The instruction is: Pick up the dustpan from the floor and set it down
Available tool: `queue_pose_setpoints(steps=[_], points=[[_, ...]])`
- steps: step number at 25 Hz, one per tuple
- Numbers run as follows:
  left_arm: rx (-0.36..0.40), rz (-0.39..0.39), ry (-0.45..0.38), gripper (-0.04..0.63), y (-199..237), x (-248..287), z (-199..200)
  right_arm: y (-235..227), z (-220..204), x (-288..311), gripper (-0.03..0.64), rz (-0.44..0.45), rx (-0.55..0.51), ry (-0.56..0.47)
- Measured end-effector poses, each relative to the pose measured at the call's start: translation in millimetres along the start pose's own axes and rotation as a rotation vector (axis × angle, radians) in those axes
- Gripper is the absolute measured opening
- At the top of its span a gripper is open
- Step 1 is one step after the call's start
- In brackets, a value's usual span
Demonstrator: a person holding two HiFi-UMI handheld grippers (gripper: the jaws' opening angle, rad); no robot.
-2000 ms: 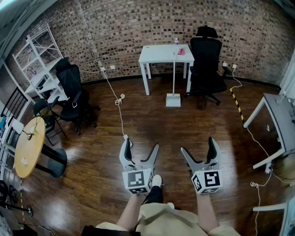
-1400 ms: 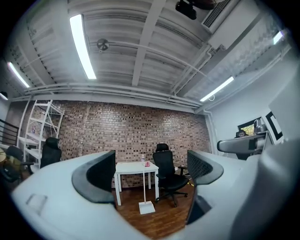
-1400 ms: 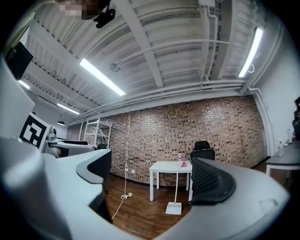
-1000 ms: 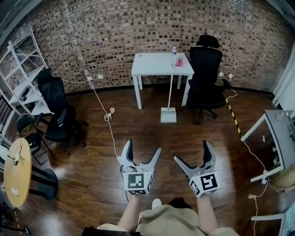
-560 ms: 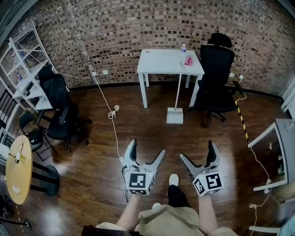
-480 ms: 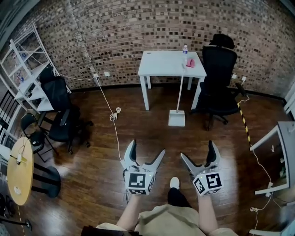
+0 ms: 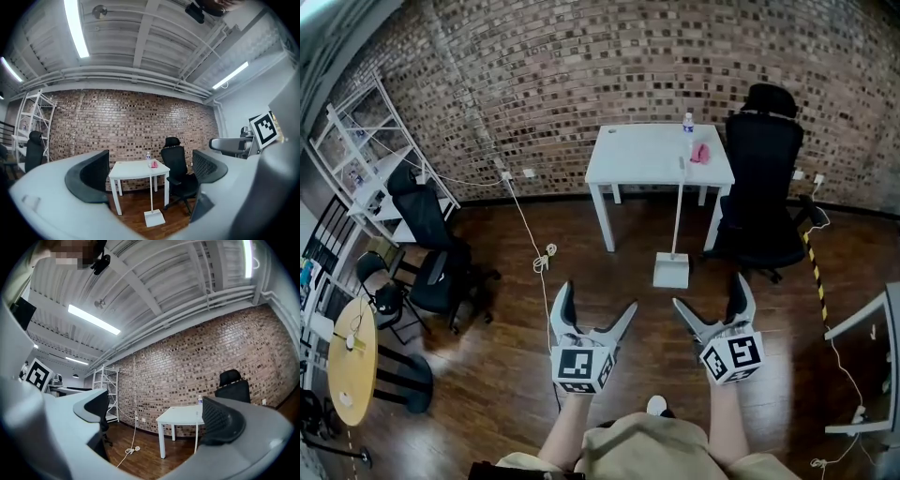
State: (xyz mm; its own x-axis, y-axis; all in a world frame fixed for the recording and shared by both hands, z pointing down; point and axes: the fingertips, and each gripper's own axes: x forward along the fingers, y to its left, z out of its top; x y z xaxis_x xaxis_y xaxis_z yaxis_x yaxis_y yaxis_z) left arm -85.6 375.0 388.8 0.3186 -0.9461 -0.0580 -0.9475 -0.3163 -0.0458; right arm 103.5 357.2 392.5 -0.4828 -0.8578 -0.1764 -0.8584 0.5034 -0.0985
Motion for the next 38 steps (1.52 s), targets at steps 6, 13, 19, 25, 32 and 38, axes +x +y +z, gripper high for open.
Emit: queue_pose_setpoints(steps=[6, 13, 19, 25, 32, 38], points=[[-0.003, 0.021, 0.013, 0.543, -1.4, 43.0, -13.2, -40.8, -20.9, 16.1, 0.589, -0.035, 0.007, 0.034], [-0.031, 0.006, 0.029, 0.541, -4.6, 88.8, -25.9, -76.7, -37.3, 39.5, 0.589, -0.083, 0.029, 0.074], [-0.060, -0.027, 0.037, 0.540, 4.7, 142.4, -39.1, -105.8, -52.8, 67.5, 0.588, -0.131, 0.019, 0.100], [-0.085, -0.071, 0.035, 0.532, 21.3, 212.1, -43.8, -142.9, -53.6, 115.8, 0.588, -0.176, 0.006, 0.117], [-0.093, -0.083, 0.024, 0.522, 67.0, 295.2, -39.8, -168.1, -42.2, 205.8, 0.540, -0.170, -0.005, 0.088], [-0.096, -0.071, 0.012, 0.514, 127.0, 348.5, -42.0, -163.3, -61.4, 286.0, 0.529, -0.140, 0.019, 0.097]])
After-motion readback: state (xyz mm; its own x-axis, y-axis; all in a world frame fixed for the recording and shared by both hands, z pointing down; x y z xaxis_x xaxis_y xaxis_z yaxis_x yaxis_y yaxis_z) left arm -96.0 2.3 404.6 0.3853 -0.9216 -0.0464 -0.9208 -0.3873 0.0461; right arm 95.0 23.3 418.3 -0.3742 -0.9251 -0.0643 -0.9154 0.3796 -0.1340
